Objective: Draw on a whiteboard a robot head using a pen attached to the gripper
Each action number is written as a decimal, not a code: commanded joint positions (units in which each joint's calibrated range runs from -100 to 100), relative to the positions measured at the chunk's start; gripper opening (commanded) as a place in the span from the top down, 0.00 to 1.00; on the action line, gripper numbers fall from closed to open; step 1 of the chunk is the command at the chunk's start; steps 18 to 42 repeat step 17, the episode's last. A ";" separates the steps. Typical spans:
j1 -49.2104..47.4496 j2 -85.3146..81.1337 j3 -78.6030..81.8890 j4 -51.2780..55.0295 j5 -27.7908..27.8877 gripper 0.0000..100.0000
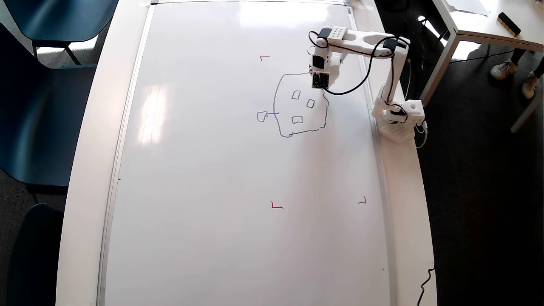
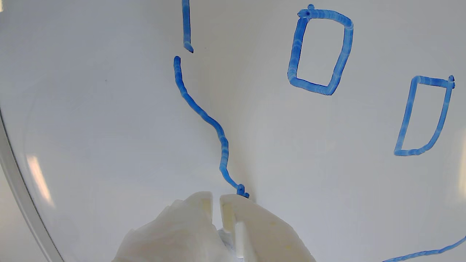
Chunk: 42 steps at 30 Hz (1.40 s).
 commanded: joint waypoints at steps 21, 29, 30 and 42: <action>-22.74 -35.34 -3.68 18.66 -9.55 0.99; -22.74 -35.34 -3.68 18.66 -9.55 0.99; -22.74 -35.34 -3.68 18.66 -9.55 0.99; -22.74 -35.34 -3.68 18.66 -9.55 0.99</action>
